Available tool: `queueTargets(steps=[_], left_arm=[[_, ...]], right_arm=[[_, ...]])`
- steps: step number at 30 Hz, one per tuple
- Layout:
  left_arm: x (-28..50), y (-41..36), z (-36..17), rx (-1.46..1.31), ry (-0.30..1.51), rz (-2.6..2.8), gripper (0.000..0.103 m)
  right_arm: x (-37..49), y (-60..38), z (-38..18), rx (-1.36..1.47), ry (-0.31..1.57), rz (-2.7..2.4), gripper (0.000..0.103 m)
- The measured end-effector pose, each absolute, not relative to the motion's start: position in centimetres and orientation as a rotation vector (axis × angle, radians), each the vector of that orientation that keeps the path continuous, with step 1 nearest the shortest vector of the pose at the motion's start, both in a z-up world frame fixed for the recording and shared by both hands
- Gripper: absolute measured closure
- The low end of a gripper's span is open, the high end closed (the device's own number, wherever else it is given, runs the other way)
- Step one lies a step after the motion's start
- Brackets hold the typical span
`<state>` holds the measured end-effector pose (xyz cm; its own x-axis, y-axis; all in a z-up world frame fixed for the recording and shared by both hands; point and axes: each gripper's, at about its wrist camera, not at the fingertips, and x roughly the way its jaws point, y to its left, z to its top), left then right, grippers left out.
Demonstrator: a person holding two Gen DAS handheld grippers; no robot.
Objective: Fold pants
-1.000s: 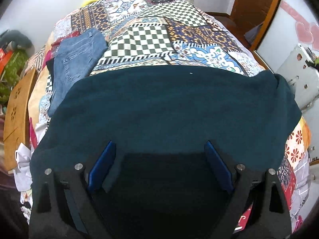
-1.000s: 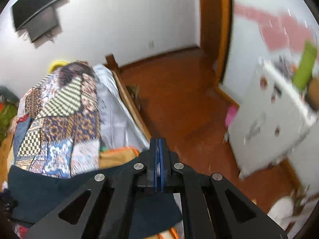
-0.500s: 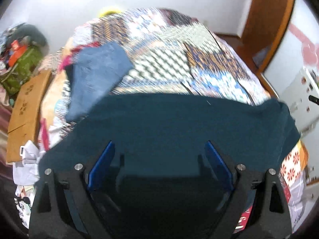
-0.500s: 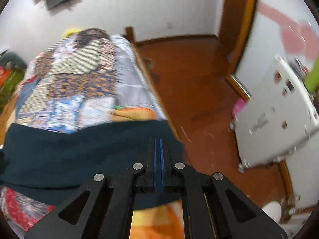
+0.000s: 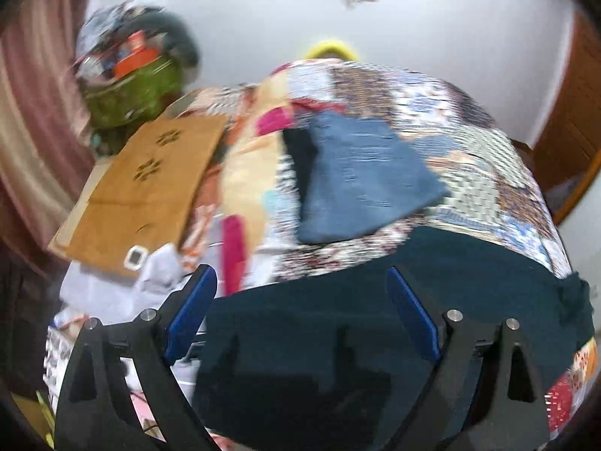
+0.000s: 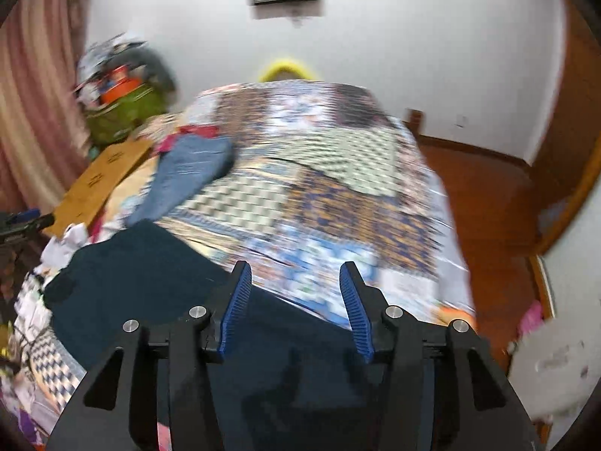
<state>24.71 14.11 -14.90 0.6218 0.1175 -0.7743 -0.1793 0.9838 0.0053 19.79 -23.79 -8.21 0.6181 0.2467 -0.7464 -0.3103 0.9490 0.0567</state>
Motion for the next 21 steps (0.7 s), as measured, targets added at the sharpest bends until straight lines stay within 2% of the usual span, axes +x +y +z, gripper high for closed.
queueTargets(steps=[7, 15, 16, 21], left_arm=[[24.8, 22.9, -19.9, -0.143, 0.983, 0.275, 0.011], [26.7, 26.7, -27.2, -0.276, 1.124, 0.284, 0.011], [27.0, 26.7, -27.8, -0.28, 1.136, 0.273, 0.012], [28.0, 26.5, -30.2, -0.337, 1.181, 0.222, 0.031]], right_arm=[[24.1, -12.7, -11.3, -0.189, 0.914, 0.5, 0.058], [28.4, -4.8, -15.8, -0.245, 1.022, 0.604, 0.058], [29.0, -4.0, -16.5, -0.25, 1.036, 0.611, 0.058], [31.2, -1.4, -19.0, -0.232, 1.123, 0.648, 0.058]])
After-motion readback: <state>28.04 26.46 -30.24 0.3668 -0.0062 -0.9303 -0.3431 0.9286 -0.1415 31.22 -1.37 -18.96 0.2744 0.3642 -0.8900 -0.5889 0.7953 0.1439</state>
